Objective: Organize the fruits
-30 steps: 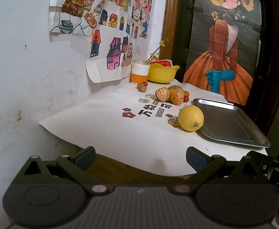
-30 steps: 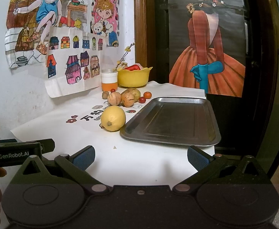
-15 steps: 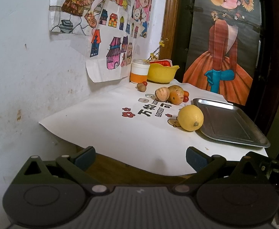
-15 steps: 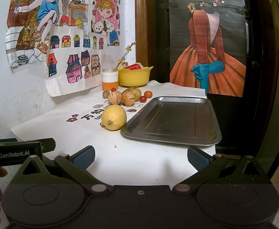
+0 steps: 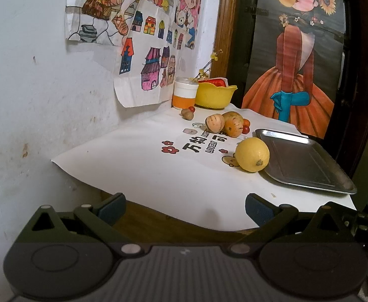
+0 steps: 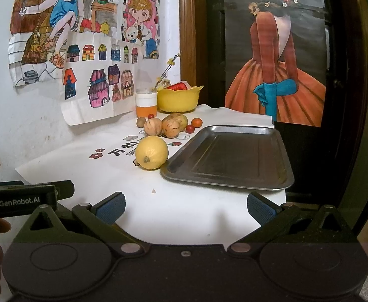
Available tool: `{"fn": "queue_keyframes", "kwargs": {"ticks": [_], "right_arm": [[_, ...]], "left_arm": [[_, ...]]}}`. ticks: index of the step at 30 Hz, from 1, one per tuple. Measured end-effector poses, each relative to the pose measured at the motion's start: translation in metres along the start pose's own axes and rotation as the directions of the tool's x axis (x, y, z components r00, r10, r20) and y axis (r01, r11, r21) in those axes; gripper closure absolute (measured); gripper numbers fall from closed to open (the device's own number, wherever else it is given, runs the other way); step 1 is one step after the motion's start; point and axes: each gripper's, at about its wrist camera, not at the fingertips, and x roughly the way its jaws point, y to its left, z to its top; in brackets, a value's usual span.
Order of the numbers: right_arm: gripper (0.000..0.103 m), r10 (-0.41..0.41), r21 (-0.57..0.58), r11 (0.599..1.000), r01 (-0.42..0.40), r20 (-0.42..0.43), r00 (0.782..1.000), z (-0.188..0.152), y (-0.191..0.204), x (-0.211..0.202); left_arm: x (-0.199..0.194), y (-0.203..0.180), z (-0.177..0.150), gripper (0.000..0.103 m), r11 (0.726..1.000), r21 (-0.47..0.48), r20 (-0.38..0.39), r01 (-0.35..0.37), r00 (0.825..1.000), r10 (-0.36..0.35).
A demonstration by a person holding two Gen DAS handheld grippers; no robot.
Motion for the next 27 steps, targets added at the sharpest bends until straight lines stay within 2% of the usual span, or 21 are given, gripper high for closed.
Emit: {"fn": "queue_keyframes", "kwargs": {"ticks": [15, 27], "right_arm": [[0.000, 0.020, 0.007, 1.000, -0.019, -0.060, 0.998, 0.001, -0.006, 0.008], [0.000, 0.029, -0.005, 1.000, -0.029, -0.089, 0.996, 0.010, -0.011, 0.023]], "left_arm": [[0.010, -0.003, 0.002, 0.000, 1.000, 0.007, -0.033, -0.028, 0.999, 0.028], [0.024, -0.005, 0.014, 0.000, 1.000, -0.001, -0.073, -0.008, 0.997, 0.008]]}}
